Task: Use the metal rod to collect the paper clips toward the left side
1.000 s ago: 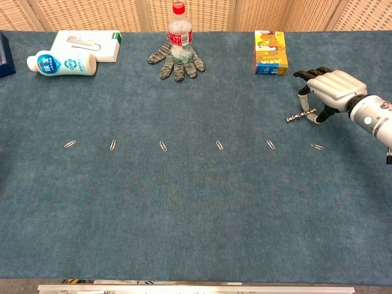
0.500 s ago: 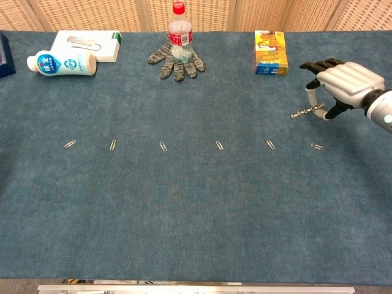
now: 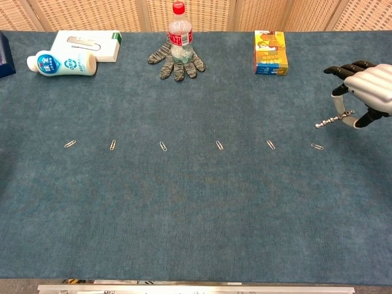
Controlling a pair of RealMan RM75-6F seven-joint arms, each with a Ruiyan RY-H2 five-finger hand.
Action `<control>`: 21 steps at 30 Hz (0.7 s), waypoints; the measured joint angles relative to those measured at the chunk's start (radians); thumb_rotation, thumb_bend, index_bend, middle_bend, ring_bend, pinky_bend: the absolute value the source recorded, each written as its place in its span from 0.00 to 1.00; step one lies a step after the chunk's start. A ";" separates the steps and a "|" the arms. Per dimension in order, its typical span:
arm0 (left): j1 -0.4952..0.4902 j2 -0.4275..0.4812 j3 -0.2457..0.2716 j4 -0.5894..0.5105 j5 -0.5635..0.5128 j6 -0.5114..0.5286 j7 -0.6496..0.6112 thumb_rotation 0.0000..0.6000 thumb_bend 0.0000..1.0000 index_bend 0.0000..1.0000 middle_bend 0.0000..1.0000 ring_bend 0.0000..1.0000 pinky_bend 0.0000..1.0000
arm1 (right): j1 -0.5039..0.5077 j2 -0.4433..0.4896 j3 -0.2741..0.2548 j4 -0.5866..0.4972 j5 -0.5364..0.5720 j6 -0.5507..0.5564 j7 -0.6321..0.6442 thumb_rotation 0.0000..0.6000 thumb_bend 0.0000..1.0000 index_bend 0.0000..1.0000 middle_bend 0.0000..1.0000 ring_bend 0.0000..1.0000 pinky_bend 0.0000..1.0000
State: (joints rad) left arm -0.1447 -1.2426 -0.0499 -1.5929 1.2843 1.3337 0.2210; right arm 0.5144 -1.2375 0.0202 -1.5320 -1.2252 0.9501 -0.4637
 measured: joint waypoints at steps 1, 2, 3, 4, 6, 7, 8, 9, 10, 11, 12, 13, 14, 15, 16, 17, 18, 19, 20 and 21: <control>0.000 -0.001 0.000 -0.001 0.001 0.001 0.001 1.00 0.29 0.42 0.33 0.28 0.25 | -0.006 0.012 -0.008 -0.019 0.013 0.002 -0.019 1.00 0.31 0.66 0.05 0.00 0.00; 0.000 -0.002 0.000 -0.001 0.002 0.003 0.001 1.00 0.29 0.42 0.33 0.28 0.25 | -0.008 0.015 -0.012 -0.024 0.017 0.003 -0.025 1.00 0.31 0.66 0.05 0.00 0.00; 0.001 -0.003 0.000 -0.002 0.003 0.004 0.001 1.00 0.29 0.42 0.33 0.28 0.25 | -0.011 0.018 -0.017 -0.030 0.023 0.003 -0.033 1.00 0.31 0.66 0.05 0.00 0.00; 0.001 -0.003 0.000 -0.002 0.004 0.005 0.001 1.00 0.29 0.42 0.33 0.28 0.25 | -0.015 0.020 -0.025 -0.036 0.029 0.003 -0.041 1.00 0.31 0.66 0.05 0.00 0.00; 0.003 -0.004 0.002 -0.002 0.005 0.007 0.001 1.00 0.29 0.42 0.33 0.28 0.25 | -0.017 0.020 -0.031 -0.037 0.033 0.001 -0.046 1.00 0.31 0.66 0.05 0.00 0.00; 0.004 -0.004 0.002 -0.002 0.005 0.008 0.000 1.00 0.29 0.42 0.33 0.28 0.25 | -0.019 0.018 -0.035 -0.037 0.035 -0.002 -0.049 1.00 0.31 0.66 0.05 0.00 0.00; 0.005 -0.004 0.003 -0.001 0.005 0.008 0.000 1.00 0.29 0.42 0.33 0.28 0.25 | -0.020 0.017 -0.038 -0.036 0.037 -0.003 -0.050 1.00 0.31 0.66 0.05 0.00 0.00; 0.006 -0.004 0.003 -0.001 0.004 0.008 -0.001 1.00 0.29 0.42 0.33 0.28 0.25 | -0.021 0.015 -0.040 -0.034 0.039 -0.005 -0.051 1.00 0.31 0.66 0.05 0.00 0.00; 0.006 -0.004 0.003 0.000 0.004 0.009 -0.001 1.00 0.29 0.42 0.33 0.28 0.25 | -0.022 0.013 -0.042 -0.031 0.042 -0.006 -0.052 1.00 0.31 0.66 0.05 0.00 0.00; 0.007 -0.004 0.003 0.001 0.004 0.009 -0.003 1.00 0.29 0.42 0.33 0.28 0.25 | -0.023 0.011 -0.044 -0.028 0.044 -0.008 -0.052 1.00 0.31 0.66 0.05 0.00 0.00; 0.007 -0.004 0.003 0.002 0.003 0.009 -0.003 1.00 0.29 0.42 0.33 0.28 0.25 | -0.024 0.009 -0.045 -0.024 0.045 -0.009 -0.051 1.00 0.31 0.66 0.05 0.00 0.00; 0.007 -0.004 0.003 0.002 0.003 0.008 -0.004 1.00 0.29 0.42 0.33 0.28 0.25 | -0.025 0.006 -0.047 -0.019 0.047 -0.011 -0.051 1.00 0.31 0.66 0.05 0.00 0.00; 0.007 -0.004 0.003 0.002 0.002 0.008 -0.004 1.00 0.29 0.42 0.33 0.28 0.25 | -0.025 0.004 -0.049 -0.015 0.049 -0.012 -0.051 1.00 0.31 0.66 0.05 0.00 0.00; 0.007 -0.004 0.002 0.003 0.002 0.007 -0.004 1.00 0.29 0.42 0.33 0.28 0.25 | -0.026 0.002 -0.050 -0.011 0.050 -0.014 -0.050 1.00 0.31 0.66 0.05 0.00 0.00; 0.006 -0.004 0.002 0.004 0.001 0.006 -0.004 1.00 0.29 0.42 0.33 0.28 0.25 | -0.026 0.000 -0.051 -0.007 0.052 -0.015 -0.050 1.00 0.31 0.66 0.05 0.00 0.00; 0.005 -0.004 0.001 0.004 0.001 0.005 -0.004 1.00 0.29 0.42 0.33 0.28 0.25 | -0.027 -0.002 -0.053 -0.004 0.053 -0.016 -0.050 1.00 0.31 0.66 0.05 0.00 0.00; 0.005 -0.004 0.001 0.004 0.001 0.005 -0.004 1.00 0.29 0.42 0.33 0.28 0.25 | -0.027 -0.003 -0.054 -0.003 0.054 -0.017 -0.050 1.00 0.31 0.66 0.05 0.00 0.00; 0.005 -0.004 0.001 0.004 0.001 0.005 -0.005 1.00 0.29 0.42 0.33 0.28 0.25 | -0.028 -0.003 -0.055 -0.001 0.055 -0.018 -0.050 1.00 0.31 0.66 0.05 0.00 0.00; 0.005 -0.003 0.000 0.005 0.001 0.005 -0.005 1.00 0.29 0.42 0.33 0.28 0.25 | -0.028 -0.004 -0.056 0.000 0.057 -0.019 -0.051 1.00 0.31 0.66 0.05 0.00 0.00; 0.005 -0.003 0.000 0.005 0.001 0.004 -0.006 1.00 0.29 0.42 0.33 0.28 0.25 | -0.029 -0.005 -0.057 0.003 0.058 -0.020 -0.051 1.00 0.31 0.66 0.05 0.00 0.00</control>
State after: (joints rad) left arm -0.1400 -1.2458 -0.0498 -1.5882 1.2853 1.3381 0.2153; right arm 0.4859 -1.2422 -0.0366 -1.5294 -1.1668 0.9302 -0.5152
